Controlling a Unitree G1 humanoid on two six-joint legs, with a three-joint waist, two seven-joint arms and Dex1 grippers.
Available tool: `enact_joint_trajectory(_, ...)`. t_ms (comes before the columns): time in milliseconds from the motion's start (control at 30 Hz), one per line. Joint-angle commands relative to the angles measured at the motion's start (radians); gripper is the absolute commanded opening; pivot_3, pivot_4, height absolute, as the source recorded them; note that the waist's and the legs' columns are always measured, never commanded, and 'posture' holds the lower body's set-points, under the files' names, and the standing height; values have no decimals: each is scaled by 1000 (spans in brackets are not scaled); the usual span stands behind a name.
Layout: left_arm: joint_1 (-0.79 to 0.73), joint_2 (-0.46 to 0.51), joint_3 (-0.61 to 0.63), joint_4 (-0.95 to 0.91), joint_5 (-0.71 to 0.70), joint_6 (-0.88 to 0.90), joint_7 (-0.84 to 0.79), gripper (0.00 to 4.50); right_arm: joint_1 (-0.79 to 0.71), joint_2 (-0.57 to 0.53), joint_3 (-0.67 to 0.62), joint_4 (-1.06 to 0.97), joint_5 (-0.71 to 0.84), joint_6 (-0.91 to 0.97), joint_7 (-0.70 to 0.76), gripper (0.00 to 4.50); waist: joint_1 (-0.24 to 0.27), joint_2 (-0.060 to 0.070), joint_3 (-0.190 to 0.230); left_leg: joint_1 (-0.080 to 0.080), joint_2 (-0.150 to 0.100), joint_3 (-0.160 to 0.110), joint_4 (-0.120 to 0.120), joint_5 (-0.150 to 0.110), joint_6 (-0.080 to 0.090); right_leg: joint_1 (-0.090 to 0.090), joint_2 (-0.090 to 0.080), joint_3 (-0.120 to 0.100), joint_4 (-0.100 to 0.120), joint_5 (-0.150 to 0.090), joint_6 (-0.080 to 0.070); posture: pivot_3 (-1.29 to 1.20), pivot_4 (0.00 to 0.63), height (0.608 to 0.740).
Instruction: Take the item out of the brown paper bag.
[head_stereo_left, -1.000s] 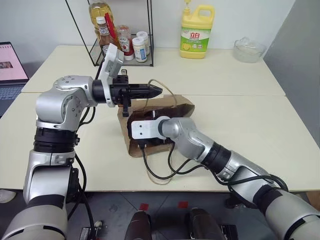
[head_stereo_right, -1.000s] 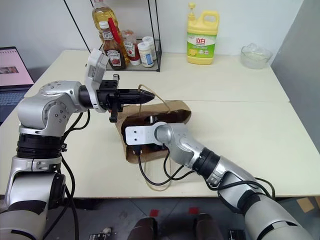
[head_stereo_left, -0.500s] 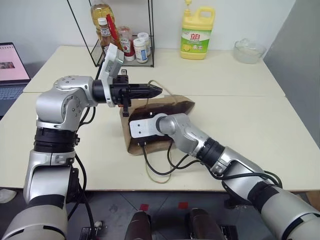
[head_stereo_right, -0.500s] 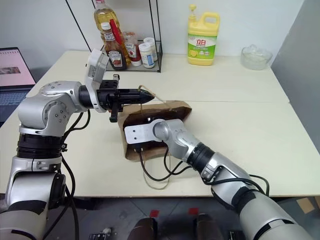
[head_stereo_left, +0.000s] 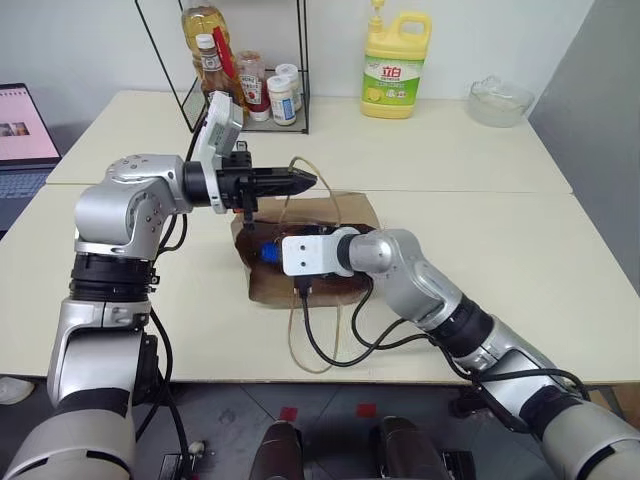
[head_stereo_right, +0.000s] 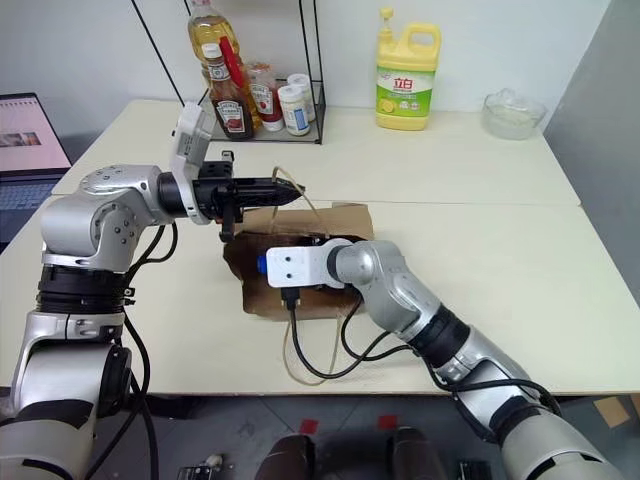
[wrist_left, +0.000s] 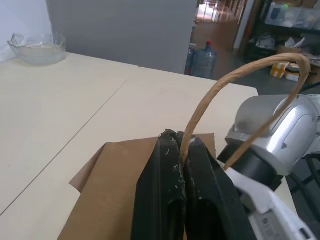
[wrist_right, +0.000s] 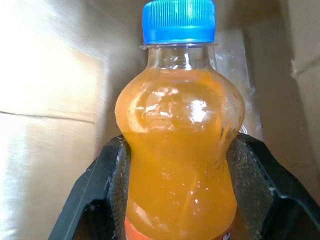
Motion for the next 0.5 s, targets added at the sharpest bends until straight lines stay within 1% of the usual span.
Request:
enact_joint_trajectory(33,-32,-6,15,-2,8,-24,8,0,25,10,-55,-108,95,20,60,2434,-1,0,0,0,0,0,0,0,0,0,0,0,0,0,0,0,150,740)
enact_joint_trajectory(133,-34,-16,14,3,14,-29,12,0,48,5,-107,-165,196,5,107,2431,0,0,0,0,0,0,0,0,0,0,0,0,0,0,0,0,150,740)
enact_joint_trajectory(300,-37,-28,14,15,22,-41,15,0,52,-4,-200,-203,345,-19,139,2408,0,0,0,0,0,0,0,0,0,0,0,0,-1,0,0,0,150,740)
enact_joint_trajectory(400,-44,-36,13,31,29,-52,14,0,55,-32,-249,-252,433,14,173,2407,0,0,1,-1,0,0,0,0,0,0,0,0,-1,0,0,0,150,740)
enact_joint_trajectory(500,-48,-42,12,43,34,-61,13,0,62,-52,-300,-322,527,90,187,2407,0,0,1,-1,0,0,0,0,0,0,0,0,-1,0,0,0,150,740)
